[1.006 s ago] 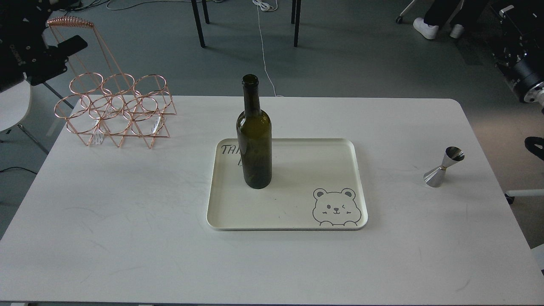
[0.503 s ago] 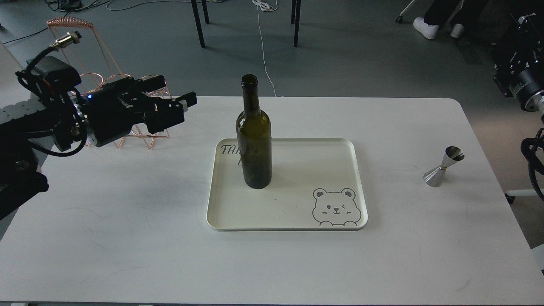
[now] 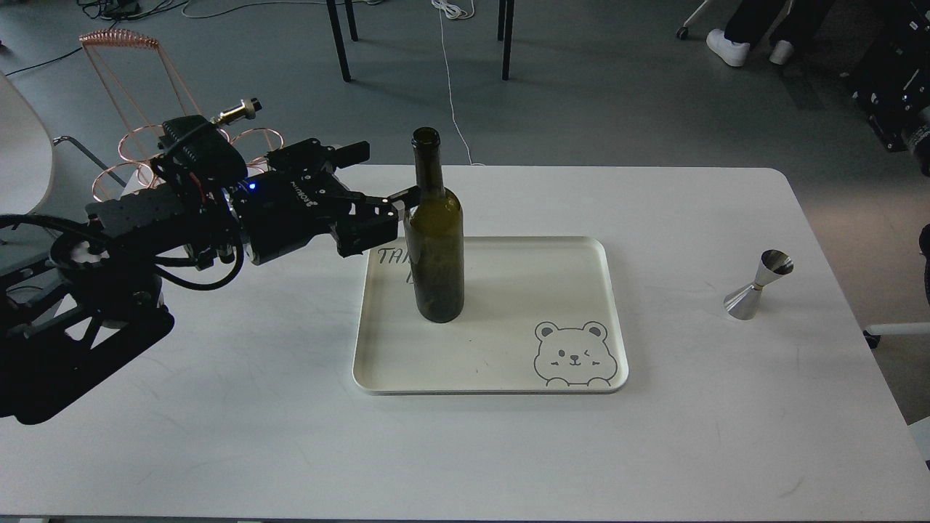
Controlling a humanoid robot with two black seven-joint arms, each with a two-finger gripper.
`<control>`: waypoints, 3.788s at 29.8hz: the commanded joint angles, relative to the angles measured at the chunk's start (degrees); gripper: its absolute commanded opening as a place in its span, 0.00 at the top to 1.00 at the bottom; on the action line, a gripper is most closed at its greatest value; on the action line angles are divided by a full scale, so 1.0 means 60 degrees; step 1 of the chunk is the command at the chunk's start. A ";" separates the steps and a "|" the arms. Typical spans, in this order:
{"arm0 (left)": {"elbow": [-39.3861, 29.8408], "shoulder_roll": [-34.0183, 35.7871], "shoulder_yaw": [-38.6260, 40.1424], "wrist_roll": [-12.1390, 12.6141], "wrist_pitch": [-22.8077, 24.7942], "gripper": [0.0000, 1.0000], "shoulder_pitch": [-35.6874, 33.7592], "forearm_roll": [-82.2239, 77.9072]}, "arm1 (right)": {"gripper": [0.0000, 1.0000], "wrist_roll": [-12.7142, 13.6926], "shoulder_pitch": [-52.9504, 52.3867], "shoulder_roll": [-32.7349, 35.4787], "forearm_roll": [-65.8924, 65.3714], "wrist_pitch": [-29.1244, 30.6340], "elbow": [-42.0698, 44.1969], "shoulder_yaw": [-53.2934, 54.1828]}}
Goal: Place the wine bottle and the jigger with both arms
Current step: 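Reach the left gripper to the green wine bottle and grasp its neck, then lift the bottle and lower it into the copper wire rack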
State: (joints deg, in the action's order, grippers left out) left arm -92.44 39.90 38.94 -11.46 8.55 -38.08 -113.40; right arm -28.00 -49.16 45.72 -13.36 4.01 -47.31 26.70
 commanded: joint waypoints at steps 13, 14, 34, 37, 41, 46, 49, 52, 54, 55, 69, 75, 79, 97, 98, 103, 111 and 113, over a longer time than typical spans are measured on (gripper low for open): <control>0.0684 -0.1141 -0.0059 0.0093 0.0083 0.14 -0.0435 -0.0040 | 0.04 0.0000 0.0005 -0.0003 0.0000 0.0006 0.0034 0.0077; 0.0874 -0.1243 -0.0118 0.0093 0.0083 0.16 -0.0494 -0.0040 | 0.04 0.0000 0.0020 -0.0003 -0.0014 0.0006 0.0034 0.0077; 0.0672 -0.0792 -0.0001 -0.0068 -0.0005 0.88 -0.0758 0.0120 | 0.04 0.0000 0.0005 -0.0135 0.0000 0.0021 0.0605 0.0224; 0.0598 -0.0061 0.0218 -0.0068 0.0010 0.87 -0.1137 0.0865 | 0.04 0.0000 -0.0010 -0.0135 -0.0014 0.0021 0.0620 0.0209; 0.0744 0.1257 0.0175 -0.0068 0.0112 0.87 -0.2117 0.2111 | 0.04 0.0000 -0.0010 -0.0150 0.0000 0.0035 0.0693 0.0209; 0.1386 0.2768 -0.0132 -0.0083 0.0200 0.87 -0.3203 0.2538 | 0.04 0.0000 0.0005 -0.0164 0.0000 0.0123 0.0722 0.0209; 0.2512 0.2813 -0.0352 -0.0447 0.0229 0.87 -0.3511 0.2509 | 0.04 0.0000 -0.0053 -0.0311 -0.0014 0.0167 0.0722 0.0194; 0.3451 0.2798 -0.0791 -0.0887 0.0171 0.89 -0.3614 0.2145 | 0.04 0.0000 -0.0083 -0.0340 0.0000 0.0182 0.0693 0.0194; 0.3731 0.2755 -0.0953 -0.0976 0.0156 0.89 -0.3731 0.1749 | 0.04 0.0000 -0.0097 -0.0340 0.0000 0.0182 0.0693 0.0194; 0.3848 0.2668 -0.0997 -0.0976 0.0156 0.89 -0.3746 0.1675 | 0.04 0.0000 -0.0097 -0.0340 -0.0014 0.0196 0.0707 0.0194; 0.4670 0.2037 -0.1113 -0.0962 -0.0180 0.88 -0.3688 0.1572 | 0.04 0.0000 -0.0098 -0.0326 -0.0014 0.0372 0.0737 0.0209; 0.4684 0.2081 -0.1568 -0.0976 -0.0503 0.88 -0.3732 0.1586 | 0.04 0.0000 -0.0083 -0.0340 0.0000 0.0387 0.0737 0.0209; 0.4684 0.2066 -0.1583 -0.0976 -0.0503 0.88 -0.3688 0.1586 | 0.04 0.0000 -0.0083 -0.0340 0.0000 0.0387 0.0737 0.0209; 0.5577 0.1642 -0.2374 -0.0976 -0.1045 0.63 -0.3629 0.1835 | 0.04 0.0000 -0.0024 -0.0340 0.0000 0.0372 0.0737 0.0209; 0.5636 0.1612 -0.2418 -0.0976 -0.1045 0.61 -0.3615 0.1835 | 0.04 0.0000 -0.0024 -0.0340 0.0000 0.0372 0.0737 0.0209; 0.5681 0.1612 -0.2828 -0.0977 -0.1089 0.61 -0.3600 0.2069 | 0.04 0.0000 -0.0024 -0.0340 0.0000 0.0372 0.0737 0.0209; 0.5681 0.1612 -0.2770 -0.0918 -0.1279 0.35 -0.3585 0.2347 | 0.04 0.0000 0.0005 -0.0340 -0.0014 0.0372 0.0737 0.0224; 0.5681 0.1612 -0.2653 -0.0889 -0.1352 0.07 -0.3629 0.2872 | 0.04 0.0000 0.0005 -0.0326 -0.0014 0.0372 0.0737 0.0224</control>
State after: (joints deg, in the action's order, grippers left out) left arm -58.36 49.54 22.13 -17.08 0.95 -59.53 -99.32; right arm -28.00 -49.15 43.68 -13.37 6.23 -42.89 28.04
